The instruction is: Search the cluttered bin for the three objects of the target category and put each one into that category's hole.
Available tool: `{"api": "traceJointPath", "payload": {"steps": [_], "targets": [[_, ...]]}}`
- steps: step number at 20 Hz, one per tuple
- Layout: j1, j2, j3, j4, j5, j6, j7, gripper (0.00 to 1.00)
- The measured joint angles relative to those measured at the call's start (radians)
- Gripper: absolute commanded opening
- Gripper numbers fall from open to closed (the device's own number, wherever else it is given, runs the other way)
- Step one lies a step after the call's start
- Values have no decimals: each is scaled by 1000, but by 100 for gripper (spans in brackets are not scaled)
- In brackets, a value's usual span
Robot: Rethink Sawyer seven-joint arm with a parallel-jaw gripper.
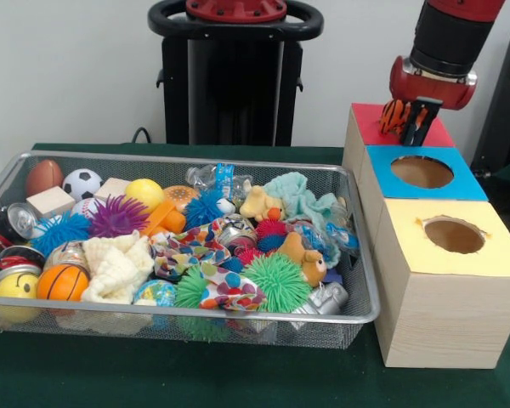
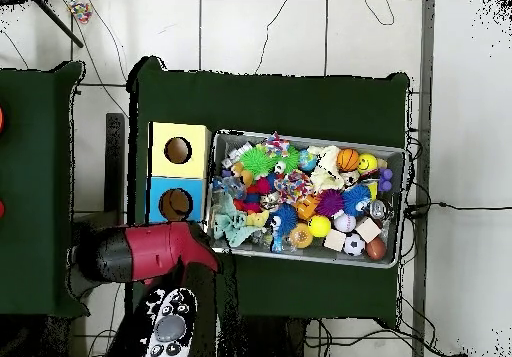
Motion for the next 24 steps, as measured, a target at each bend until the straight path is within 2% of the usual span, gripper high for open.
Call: {"api": "traceJointPath", "payload": {"steps": [10, 11, 24], "targets": [[-3, -18, 3, 42, 0, -71, 0, 0], [-4, -22, 0, 52, -2, -85, 0, 100], [-1, -27, -27, 64, -8, -95, 0, 100]]}}
